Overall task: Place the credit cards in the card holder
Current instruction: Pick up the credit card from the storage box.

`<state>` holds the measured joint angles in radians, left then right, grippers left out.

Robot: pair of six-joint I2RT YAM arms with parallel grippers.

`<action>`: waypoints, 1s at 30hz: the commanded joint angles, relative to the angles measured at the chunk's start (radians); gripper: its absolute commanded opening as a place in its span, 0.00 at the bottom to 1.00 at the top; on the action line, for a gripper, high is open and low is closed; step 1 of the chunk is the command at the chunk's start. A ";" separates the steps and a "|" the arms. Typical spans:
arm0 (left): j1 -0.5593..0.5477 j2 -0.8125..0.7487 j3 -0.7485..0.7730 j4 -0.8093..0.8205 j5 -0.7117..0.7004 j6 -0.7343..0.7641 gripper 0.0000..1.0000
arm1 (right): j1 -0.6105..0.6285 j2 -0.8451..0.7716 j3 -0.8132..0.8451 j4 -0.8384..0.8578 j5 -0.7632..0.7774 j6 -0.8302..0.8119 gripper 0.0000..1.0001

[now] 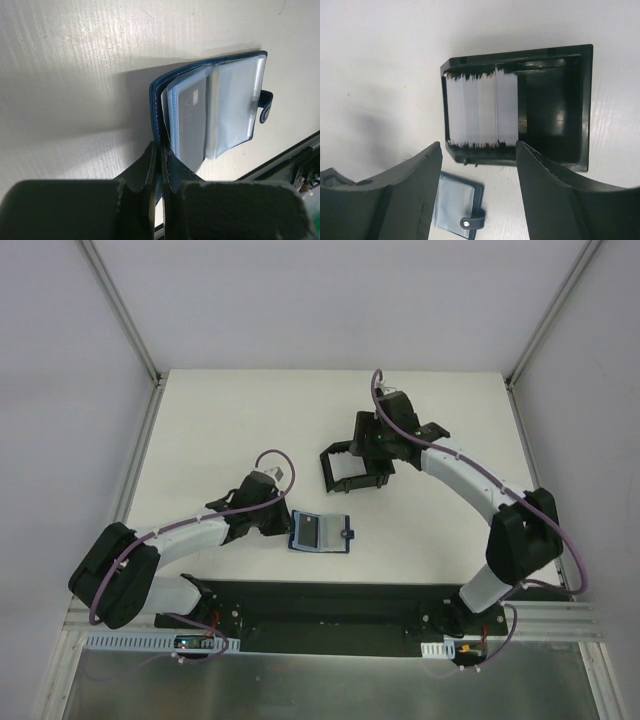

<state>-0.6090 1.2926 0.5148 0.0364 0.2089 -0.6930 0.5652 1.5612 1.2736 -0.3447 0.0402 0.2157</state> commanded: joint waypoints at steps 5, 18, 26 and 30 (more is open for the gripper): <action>-0.003 -0.019 0.042 -0.033 0.014 0.027 0.00 | -0.090 0.207 0.129 -0.044 -0.180 -0.058 0.71; -0.003 0.008 0.051 -0.033 0.017 0.030 0.00 | -0.123 0.399 0.208 -0.039 -0.303 -0.065 0.80; -0.003 0.010 0.051 -0.033 0.018 0.030 0.00 | -0.126 0.404 0.221 -0.053 -0.356 -0.091 0.78; -0.003 0.010 0.053 -0.033 0.021 0.029 0.00 | -0.136 0.364 0.198 -0.024 -0.376 -0.081 0.72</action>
<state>-0.6090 1.3022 0.5362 0.0120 0.2096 -0.6872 0.4416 1.9793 1.4570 -0.3790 -0.2882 0.1444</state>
